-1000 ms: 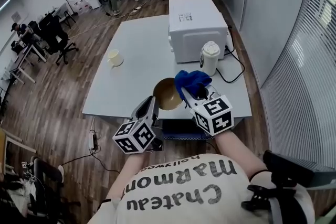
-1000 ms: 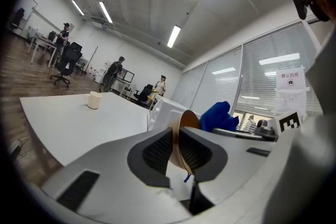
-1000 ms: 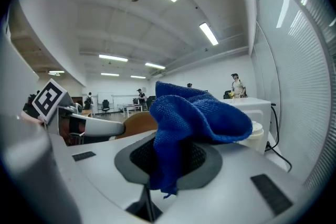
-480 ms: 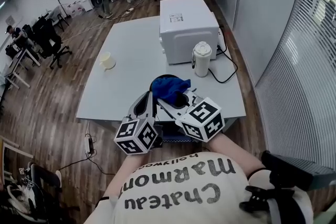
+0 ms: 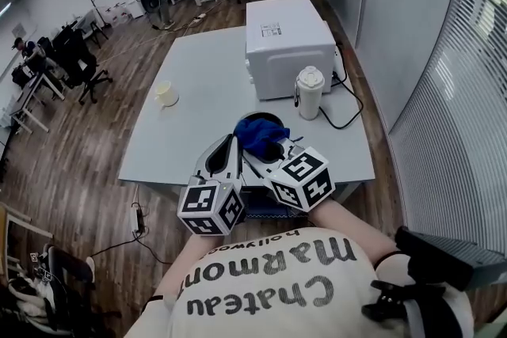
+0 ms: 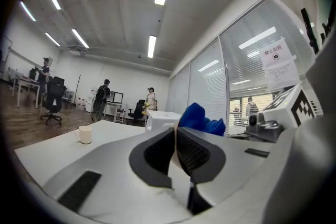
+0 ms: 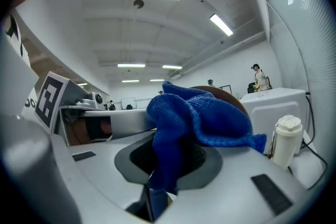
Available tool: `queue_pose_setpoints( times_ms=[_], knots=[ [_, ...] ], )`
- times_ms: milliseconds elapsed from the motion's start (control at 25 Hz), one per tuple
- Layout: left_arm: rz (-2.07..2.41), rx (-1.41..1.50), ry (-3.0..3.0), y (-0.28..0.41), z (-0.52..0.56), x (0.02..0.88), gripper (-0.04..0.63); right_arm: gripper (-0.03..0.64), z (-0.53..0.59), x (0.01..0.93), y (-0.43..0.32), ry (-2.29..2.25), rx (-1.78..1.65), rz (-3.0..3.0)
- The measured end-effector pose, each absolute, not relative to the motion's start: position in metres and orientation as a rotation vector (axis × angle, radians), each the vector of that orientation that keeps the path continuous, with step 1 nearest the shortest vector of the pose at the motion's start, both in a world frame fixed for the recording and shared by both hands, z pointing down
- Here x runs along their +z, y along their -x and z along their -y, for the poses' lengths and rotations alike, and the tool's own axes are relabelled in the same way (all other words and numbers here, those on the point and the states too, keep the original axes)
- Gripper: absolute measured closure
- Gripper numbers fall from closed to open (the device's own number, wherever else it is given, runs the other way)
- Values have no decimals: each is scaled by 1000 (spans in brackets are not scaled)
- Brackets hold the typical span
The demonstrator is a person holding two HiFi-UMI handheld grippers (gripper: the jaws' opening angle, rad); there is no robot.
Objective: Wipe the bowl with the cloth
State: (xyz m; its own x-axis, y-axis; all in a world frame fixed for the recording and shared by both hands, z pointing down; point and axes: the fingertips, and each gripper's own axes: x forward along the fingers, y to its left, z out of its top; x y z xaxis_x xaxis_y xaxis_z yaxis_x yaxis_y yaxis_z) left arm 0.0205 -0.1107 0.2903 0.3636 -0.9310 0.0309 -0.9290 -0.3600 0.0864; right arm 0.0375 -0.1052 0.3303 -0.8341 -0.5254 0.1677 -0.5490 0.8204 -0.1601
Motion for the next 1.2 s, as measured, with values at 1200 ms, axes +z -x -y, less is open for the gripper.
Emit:
queue_pose_setpoints(
  times_ms=[1200],
  knots=[
    [1652, -54, -2389, 19, 133, 333, 580, 549, 160, 349, -66, -1058, 90, 2735]
  ],
)
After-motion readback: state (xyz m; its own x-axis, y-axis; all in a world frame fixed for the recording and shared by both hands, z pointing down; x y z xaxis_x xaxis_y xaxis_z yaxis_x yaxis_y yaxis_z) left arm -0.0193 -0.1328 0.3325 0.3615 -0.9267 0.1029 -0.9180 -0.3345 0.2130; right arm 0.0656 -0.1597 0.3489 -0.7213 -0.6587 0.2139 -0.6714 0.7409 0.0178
